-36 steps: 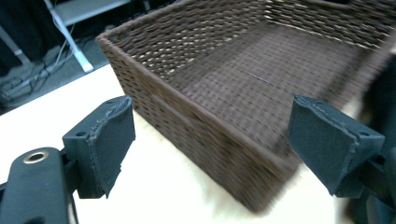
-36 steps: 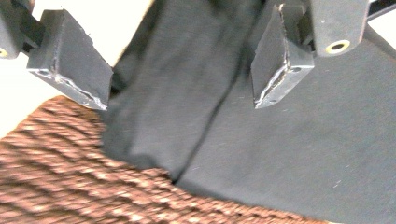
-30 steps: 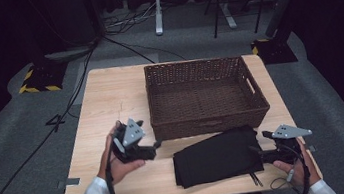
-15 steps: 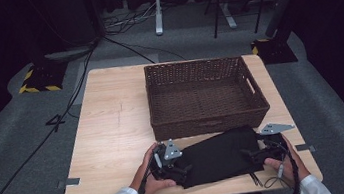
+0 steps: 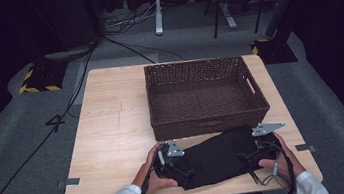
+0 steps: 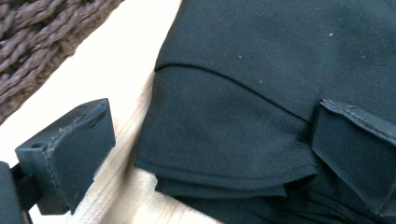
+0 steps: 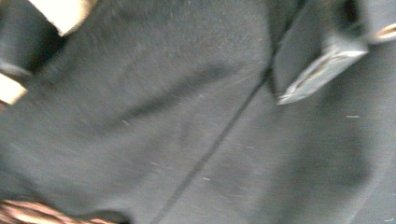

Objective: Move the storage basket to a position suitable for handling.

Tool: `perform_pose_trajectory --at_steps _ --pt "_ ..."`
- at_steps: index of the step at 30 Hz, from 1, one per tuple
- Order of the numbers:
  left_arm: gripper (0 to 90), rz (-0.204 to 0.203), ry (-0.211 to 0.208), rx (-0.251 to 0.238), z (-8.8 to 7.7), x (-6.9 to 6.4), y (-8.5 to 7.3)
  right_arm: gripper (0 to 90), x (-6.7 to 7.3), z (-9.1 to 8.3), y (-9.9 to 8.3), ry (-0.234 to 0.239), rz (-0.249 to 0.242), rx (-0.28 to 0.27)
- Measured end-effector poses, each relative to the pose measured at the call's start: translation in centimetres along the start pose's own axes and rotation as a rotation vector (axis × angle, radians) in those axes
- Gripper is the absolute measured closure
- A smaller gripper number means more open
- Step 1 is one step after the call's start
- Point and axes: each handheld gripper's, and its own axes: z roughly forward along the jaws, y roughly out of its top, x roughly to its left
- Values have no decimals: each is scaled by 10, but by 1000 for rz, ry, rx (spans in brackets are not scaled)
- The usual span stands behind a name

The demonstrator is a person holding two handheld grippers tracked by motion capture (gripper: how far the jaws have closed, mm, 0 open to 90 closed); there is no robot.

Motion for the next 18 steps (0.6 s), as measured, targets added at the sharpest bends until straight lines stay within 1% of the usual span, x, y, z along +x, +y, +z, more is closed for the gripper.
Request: perform_pose_trajectory --at_steps 1,2,3,4,5,6,7,8,9,10,11,12,13,14,16,17,18 --pt "4 13 -15 2 0 -1 -1 159 3 0 0 13 -8 -9" --pt "5 21 -23 5 -1 -3 -1 231 8 -1 1 12 -20 -13" --pt "6 18 -18 20 -2 -6 -1 249 10 -1 1 11 -23 -11" --pt "8 18 -18 20 -2 -6 -1 249 10 -1 1 11 -23 -11" --pt "8 15 -17 33 -4 -7 0 280 11 -1 1 14 -24 -11" --pt "45 16 -30 41 -7 -8 0 325 11 -2 1 22 -25 -10" --pt "113 18 -37 47 -10 -8 0 357 11 -3 1 28 -23 -10" --pt "161 26 -34 51 -13 -7 0 384 11 -3 1 32 -21 -12" --pt "163 26 -20 47 -15 -4 -3 439 12 -4 1 48 -15 -15" --pt "164 18 -21 43 -16 -2 -5 445 12 -4 1 48 -15 -17" --pt "163 18 -21 43 -16 -2 -5 445 12 -4 1 48 -15 -17" --pt "163 17 -20 40 -15 1 -5 446 12 -4 0 51 -12 -19" --pt "161 22 -6 42 -15 4 -3 443 13 -4 0 51 -9 -23" --pt "153 36 17 46 -15 7 -1 435 14 -4 0 50 2 -29" --pt "154 59 97 51 -17 15 3 405 16 -3 -1 40 5 -31" --pt "156 70 139 53 -18 21 5 381 17 -3 -1 36 16 -33" --pt "157 61 168 55 -19 27 6 360 18 -3 -1 32 30 -38"
